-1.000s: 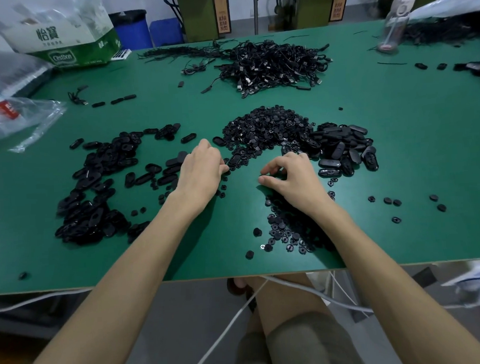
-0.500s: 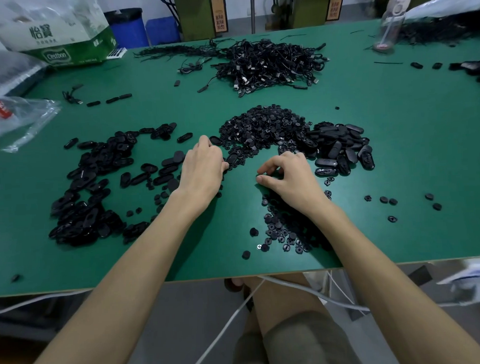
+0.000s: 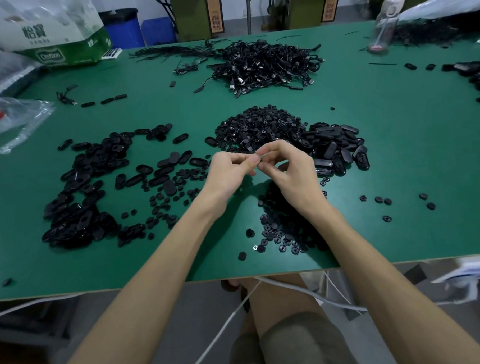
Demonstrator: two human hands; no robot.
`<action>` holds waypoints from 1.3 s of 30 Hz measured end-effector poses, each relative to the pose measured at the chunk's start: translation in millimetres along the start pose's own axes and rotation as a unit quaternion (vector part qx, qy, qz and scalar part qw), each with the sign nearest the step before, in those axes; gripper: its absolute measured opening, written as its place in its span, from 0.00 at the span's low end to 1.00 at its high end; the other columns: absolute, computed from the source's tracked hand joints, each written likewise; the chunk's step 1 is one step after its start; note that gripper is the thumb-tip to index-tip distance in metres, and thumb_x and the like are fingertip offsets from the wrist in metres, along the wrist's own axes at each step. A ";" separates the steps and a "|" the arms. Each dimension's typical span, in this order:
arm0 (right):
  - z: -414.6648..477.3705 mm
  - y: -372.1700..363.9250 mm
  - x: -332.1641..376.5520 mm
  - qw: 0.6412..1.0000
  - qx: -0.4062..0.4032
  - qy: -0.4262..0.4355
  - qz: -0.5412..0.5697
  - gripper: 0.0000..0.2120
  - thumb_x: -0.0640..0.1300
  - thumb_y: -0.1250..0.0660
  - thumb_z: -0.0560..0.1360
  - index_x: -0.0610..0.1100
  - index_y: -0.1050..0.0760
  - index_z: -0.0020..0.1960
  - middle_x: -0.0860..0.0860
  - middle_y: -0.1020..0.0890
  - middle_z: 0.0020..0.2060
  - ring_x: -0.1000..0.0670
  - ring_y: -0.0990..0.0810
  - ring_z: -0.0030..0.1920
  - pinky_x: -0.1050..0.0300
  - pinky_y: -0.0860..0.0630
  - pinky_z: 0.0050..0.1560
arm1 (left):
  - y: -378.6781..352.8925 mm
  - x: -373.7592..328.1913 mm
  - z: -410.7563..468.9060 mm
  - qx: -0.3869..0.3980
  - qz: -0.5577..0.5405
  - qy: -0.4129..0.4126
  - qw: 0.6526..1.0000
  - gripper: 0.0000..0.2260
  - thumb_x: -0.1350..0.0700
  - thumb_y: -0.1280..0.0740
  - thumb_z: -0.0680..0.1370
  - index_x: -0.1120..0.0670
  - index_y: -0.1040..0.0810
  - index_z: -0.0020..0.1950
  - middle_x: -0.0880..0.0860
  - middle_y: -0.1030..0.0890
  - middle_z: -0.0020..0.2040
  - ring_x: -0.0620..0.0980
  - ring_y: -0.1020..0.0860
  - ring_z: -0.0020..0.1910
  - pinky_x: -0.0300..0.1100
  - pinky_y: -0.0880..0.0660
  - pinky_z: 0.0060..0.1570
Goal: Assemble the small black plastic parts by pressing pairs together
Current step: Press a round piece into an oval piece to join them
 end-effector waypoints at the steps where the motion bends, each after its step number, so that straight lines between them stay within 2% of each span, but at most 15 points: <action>1: 0.2 1.0 -0.8 1.000 -0.006 -0.005 0.000 0.07 0.39 0.25 0.76 0.46 0.18 0.53 0.55 0.16 0.43 0.59 0.19 0.45 0.65 0.25 0.46 | -2.2 3.2 -0.5 -0.004 -0.018 0.002 1.000 0.09 0.53 0.29 0.81 0.57 0.13 0.53 0.52 0.16 0.40 0.35 0.24 0.31 0.35 0.29 0.39; 4: 2.9 2.5 -5.2 1.000 -0.011 -0.029 -0.005 0.05 0.39 0.25 0.76 0.45 0.16 0.51 0.59 0.16 0.41 0.63 0.20 0.44 0.71 0.27 0.46 | -3.8 10.9 -1.4 -0.014 -0.065 0.004 0.998 0.09 0.53 0.29 0.81 0.57 0.13 0.54 0.53 0.14 0.41 0.46 0.22 0.38 0.39 0.25 0.42; 6: 3.6 4.0 -7.7 0.999 -0.026 -0.042 0.000 0.05 0.40 0.25 0.76 0.45 0.16 0.52 0.59 0.16 0.42 0.63 0.20 0.43 0.72 0.28 0.46 | -2.6 15.2 -1.1 -0.013 -0.091 -0.010 0.996 0.07 0.57 0.31 0.82 0.57 0.14 0.56 0.55 0.13 0.47 0.55 0.18 0.45 0.45 0.21 0.49; 9: 3.9 6.2 -9.7 0.998 -0.037 -0.047 0.004 0.06 0.40 0.25 0.76 0.45 0.16 0.53 0.57 0.15 0.44 0.61 0.19 0.44 0.71 0.28 0.45 | -1.5 18.9 -3.1 -0.003 -0.115 -0.041 0.993 0.09 0.67 0.33 0.82 0.60 0.16 0.59 0.56 0.14 0.53 0.52 0.15 0.54 0.43 0.19 0.53; 11: 3.6 6.3 -10.3 0.998 -0.033 -0.051 0.009 0.06 0.39 0.26 0.77 0.45 0.17 0.53 0.56 0.15 0.44 0.60 0.19 0.45 0.71 0.27 0.46 | -1.2 18.5 -5.4 -0.005 -0.129 -0.055 0.990 0.11 0.70 0.33 0.80 0.61 0.17 0.60 0.57 0.15 0.56 0.50 0.14 0.55 0.41 0.19 0.52; 15: 4.1 6.5 -10.5 0.998 -0.022 -0.056 0.026 0.06 0.38 0.26 0.77 0.43 0.16 0.54 0.54 0.15 0.45 0.60 0.19 0.45 0.69 0.25 0.48 | -1.1 17.8 -7.5 -0.024 -0.150 -0.063 0.986 0.14 0.70 0.31 0.79 0.59 0.19 0.63 0.61 0.19 0.60 0.53 0.14 0.53 0.41 0.19 0.51; 20: 3.8 5.1 -10.1 0.998 -0.008 -0.061 0.035 0.07 0.37 0.25 0.76 0.44 0.16 0.53 0.54 0.14 0.44 0.56 0.17 0.46 0.63 0.22 0.51 | -2.8 16.7 -9.0 -0.029 -0.146 -0.069 0.986 0.16 0.69 0.29 0.78 0.60 0.19 0.65 0.59 0.16 0.56 0.51 0.14 0.50 0.43 0.18 0.50; 28: 3.0 4.1 -7.7 0.998 -0.003 -0.041 0.040 0.04 0.41 0.27 0.78 0.48 0.15 0.50 0.58 0.14 0.38 0.61 0.18 0.42 0.67 0.26 0.48 | -2.1 15.4 -10.9 -0.029 -0.155 -0.073 0.985 0.18 0.69 0.29 0.78 0.55 0.19 0.66 0.57 0.15 0.55 0.49 0.14 0.49 0.39 0.20 0.47; 33: 2.7 5.5 -10.6 0.996 -0.022 -0.056 0.070 0.04 0.44 0.28 0.80 0.46 0.15 0.48 0.55 0.15 0.39 0.58 0.20 0.40 0.62 0.25 0.46 | -3.9 16.2 -10.1 -0.028 -0.153 -0.068 0.986 0.18 0.69 0.30 0.79 0.58 0.20 0.67 0.58 0.15 0.53 0.51 0.13 0.49 0.38 0.20 0.45; 36: 2.8 4.9 -12.2 0.993 -0.023 -0.073 0.092 0.04 0.43 0.29 0.80 0.45 0.16 0.49 0.51 0.14 0.39 0.51 0.18 0.41 0.54 0.21 0.47 | -4.4 16.2 -9.8 -0.025 -0.151 -0.068 0.986 0.19 0.69 0.30 0.79 0.57 0.20 0.68 0.58 0.15 0.53 0.51 0.13 0.49 0.38 0.20 0.44; 39: 2.1 4.5 -11.5 0.989 -0.015 -0.077 0.124 0.02 0.41 0.29 0.80 0.45 0.17 0.50 0.51 0.13 0.38 0.54 0.17 0.40 0.58 0.22 0.45 | -3.6 13.9 -10.7 -0.021 -0.156 -0.077 0.985 0.20 0.69 0.29 0.78 0.53 0.21 0.68 0.59 0.17 0.54 0.51 0.13 0.48 0.38 0.20 0.44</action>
Point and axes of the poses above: each hand's wrist, its own z-axis towards the middle knuckle, its own y-axis out of the back of the hand, x = y × z, the point moved 4 cm from there along z, towards the middle knuckle
